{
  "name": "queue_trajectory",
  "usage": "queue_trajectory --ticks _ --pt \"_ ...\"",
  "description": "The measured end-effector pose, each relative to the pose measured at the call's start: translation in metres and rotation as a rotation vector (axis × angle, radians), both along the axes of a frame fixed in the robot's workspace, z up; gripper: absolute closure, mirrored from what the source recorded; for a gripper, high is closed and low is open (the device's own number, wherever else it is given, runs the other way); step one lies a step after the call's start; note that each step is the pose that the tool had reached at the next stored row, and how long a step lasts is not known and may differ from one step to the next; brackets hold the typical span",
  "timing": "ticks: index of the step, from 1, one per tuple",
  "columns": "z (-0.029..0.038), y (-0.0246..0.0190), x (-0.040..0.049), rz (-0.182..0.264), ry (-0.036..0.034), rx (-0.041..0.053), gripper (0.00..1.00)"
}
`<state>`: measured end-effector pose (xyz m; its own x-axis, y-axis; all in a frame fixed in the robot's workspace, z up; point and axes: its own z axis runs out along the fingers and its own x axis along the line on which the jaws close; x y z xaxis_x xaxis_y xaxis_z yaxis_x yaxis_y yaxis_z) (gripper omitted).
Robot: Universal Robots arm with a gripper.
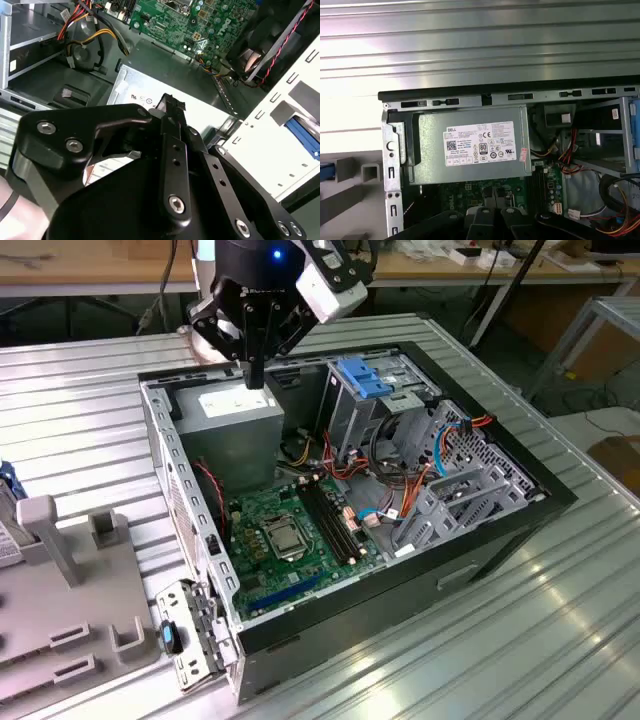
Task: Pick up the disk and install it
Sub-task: 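Reach for the disk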
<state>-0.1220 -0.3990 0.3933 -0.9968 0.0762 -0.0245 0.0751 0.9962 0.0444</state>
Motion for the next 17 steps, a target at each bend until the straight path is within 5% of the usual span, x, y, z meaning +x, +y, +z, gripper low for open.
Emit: queue_trajectory --ticks 17 --pt "0.0 0.0013 -0.0358 0.0 0.0 0.0 0.89"
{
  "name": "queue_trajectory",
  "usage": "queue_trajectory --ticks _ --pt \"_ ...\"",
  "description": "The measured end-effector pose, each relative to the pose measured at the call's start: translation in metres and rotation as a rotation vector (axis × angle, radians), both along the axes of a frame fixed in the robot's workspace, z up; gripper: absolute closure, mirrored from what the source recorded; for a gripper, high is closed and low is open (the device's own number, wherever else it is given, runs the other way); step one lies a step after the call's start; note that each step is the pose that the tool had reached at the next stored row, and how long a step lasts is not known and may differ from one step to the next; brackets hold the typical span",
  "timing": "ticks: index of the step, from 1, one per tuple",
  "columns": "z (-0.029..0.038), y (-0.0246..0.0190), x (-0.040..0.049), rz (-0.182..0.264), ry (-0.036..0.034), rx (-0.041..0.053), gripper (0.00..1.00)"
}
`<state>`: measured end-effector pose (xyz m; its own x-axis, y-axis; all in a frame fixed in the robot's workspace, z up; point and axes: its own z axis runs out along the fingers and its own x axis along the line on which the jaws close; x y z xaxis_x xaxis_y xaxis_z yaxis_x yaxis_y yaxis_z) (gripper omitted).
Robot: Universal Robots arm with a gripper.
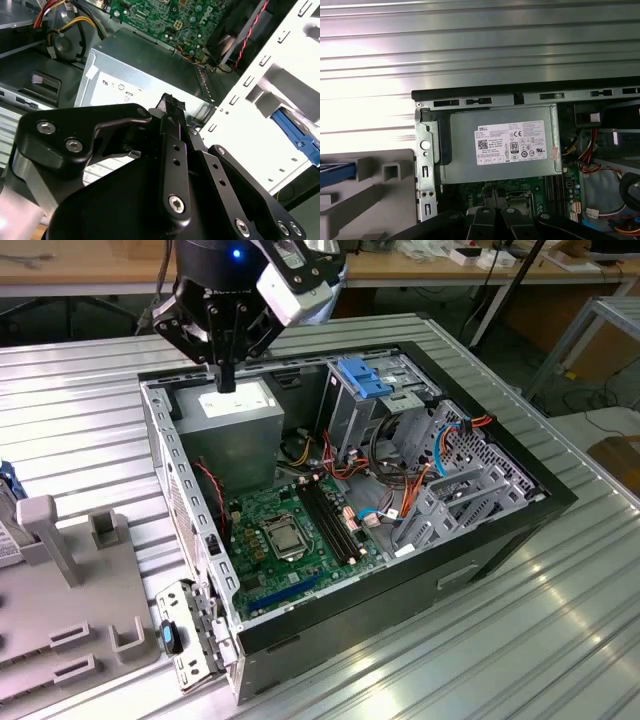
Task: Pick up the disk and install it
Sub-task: 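Reach for the disk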
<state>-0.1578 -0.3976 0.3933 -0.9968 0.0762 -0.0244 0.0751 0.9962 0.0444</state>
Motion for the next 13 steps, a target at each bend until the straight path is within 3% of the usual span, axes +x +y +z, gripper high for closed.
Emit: queue_trajectory --ticks 13 --pt "-0.0001 0.0002 -0.031 0.0 0.0 0.0 0.89"
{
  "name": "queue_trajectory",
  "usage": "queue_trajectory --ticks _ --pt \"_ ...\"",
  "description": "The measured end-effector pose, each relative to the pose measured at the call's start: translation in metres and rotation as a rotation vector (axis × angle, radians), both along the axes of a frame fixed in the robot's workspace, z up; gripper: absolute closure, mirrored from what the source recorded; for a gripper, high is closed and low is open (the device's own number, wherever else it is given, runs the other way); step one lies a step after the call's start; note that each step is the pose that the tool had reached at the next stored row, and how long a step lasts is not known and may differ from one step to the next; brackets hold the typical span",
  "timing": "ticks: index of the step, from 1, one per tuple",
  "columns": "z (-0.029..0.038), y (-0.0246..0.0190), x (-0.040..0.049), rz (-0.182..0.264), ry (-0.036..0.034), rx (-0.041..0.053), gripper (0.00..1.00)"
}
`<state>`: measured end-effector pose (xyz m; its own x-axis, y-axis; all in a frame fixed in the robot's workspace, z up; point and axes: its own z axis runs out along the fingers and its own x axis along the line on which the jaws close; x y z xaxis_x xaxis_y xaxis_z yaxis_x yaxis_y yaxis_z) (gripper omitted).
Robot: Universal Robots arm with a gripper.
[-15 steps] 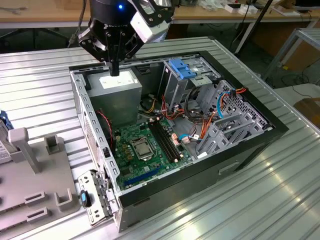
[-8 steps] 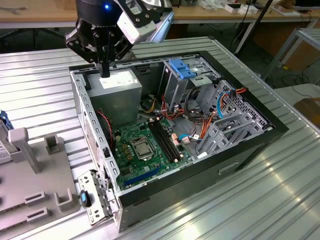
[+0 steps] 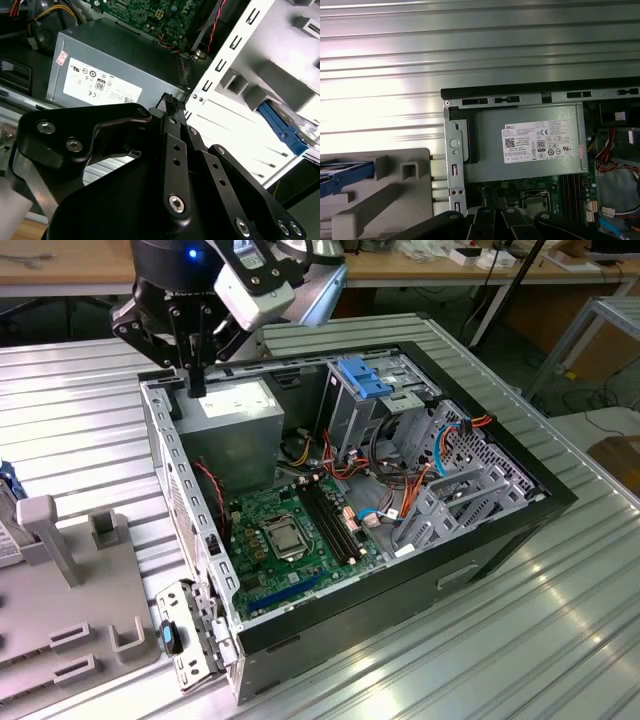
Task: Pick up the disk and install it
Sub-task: 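Reach for the disk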
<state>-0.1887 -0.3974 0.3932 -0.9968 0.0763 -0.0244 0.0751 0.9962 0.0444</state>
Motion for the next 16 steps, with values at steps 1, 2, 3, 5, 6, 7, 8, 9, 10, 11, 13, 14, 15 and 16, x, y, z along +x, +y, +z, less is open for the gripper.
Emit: queue_trajectory --ticks 1,2,3,5,6,7,8,9,10,11,13,14,15,16 --pt "0.0 0.0 -0.0019 0.0 -0.0001 0.0 0.89" --pt "0.0 0.0 -0.0041 0.0 -0.0001 0.0 0.89" --pt "0.0 0.0 -0.0066 0.0 -0.0001 0.0001 0.89" --pt "-0.0001 0.0 -0.0113 0.0 -0.0001 0.0001 0.89" --pt "0.0 0.0 -0.0137 0.0 -0.0001 0.0 0.89" --pt "0.0 0.0 -0.0162 0.0 0.0 -0.0001 0.89" --pt "0.0 0.0001 -0.02 0.0 0.0001 -0.0001 0.89" --pt "-0.0001 0.0001 -0.023 0.0 0.0 0.0 0.89" --pt "-0.0001 0.0003 -0.0261 0.0 0.0 0.0 0.89" --pt "-0.0001 0.001 -0.0312 0.0 -0.0001 0.0 0.89" --pt "-0.0002 0.0029 -0.0426 0.0 -0.0001 0.0 0.89" --pt "-0.0002 0.0036 -0.0464 0.0 -0.0001 0.0 0.89" --pt "-0.0002 0.004 -0.0495 0.0 -0.0001 0.0 0.89" --pt "-0.0002 0.0046 -0.0533 0.0 0.0 -0.0001 0.89"
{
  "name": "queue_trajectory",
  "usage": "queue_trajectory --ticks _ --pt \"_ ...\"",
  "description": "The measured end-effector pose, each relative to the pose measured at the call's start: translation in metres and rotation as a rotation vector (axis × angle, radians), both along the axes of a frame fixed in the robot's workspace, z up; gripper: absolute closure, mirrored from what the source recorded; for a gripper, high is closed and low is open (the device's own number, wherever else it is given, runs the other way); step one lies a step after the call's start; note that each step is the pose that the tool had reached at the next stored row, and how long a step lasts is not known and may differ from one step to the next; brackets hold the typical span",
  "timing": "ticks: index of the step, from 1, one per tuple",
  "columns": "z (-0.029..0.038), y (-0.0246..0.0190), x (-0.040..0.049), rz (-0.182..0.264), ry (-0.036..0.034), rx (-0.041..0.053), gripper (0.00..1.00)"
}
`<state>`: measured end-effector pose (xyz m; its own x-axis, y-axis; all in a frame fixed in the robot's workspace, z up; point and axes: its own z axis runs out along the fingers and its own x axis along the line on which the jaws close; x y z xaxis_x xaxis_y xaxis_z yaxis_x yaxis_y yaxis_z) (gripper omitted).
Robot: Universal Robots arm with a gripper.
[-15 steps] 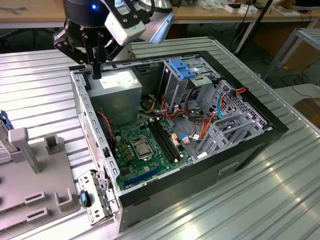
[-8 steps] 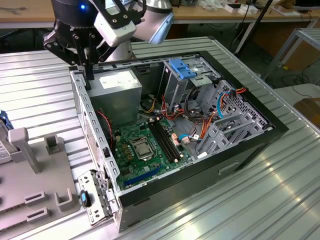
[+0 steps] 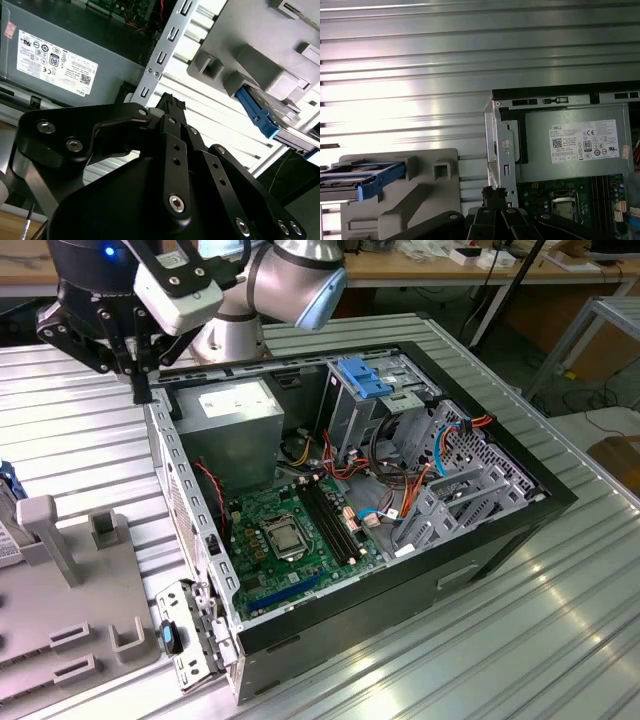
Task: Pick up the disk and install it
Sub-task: 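Reach for the disk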
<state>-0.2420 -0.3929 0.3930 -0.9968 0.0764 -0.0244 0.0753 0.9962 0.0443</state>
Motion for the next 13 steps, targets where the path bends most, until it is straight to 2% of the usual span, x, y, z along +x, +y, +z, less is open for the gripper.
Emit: queue_trajectory --ticks 7,9,11,12,13 --pt "-0.0002 0.003 -0.0258 0.0 -0.0001 0.0001 0.89" --pt "-0.0002 0.0042 -0.038 0.0 -0.0001 0.0001 0.89" --pt "-0.0003 0.0049 -0.0455 0.0 -0.0001 0.0001 0.89" --pt "-0.0003 0.0054 -0.0508 0.0 -0.0001 0.0001 0.89" --pt "-0.0004 0.006 -0.0663 0.0 -0.0001 0.0001 0.89"
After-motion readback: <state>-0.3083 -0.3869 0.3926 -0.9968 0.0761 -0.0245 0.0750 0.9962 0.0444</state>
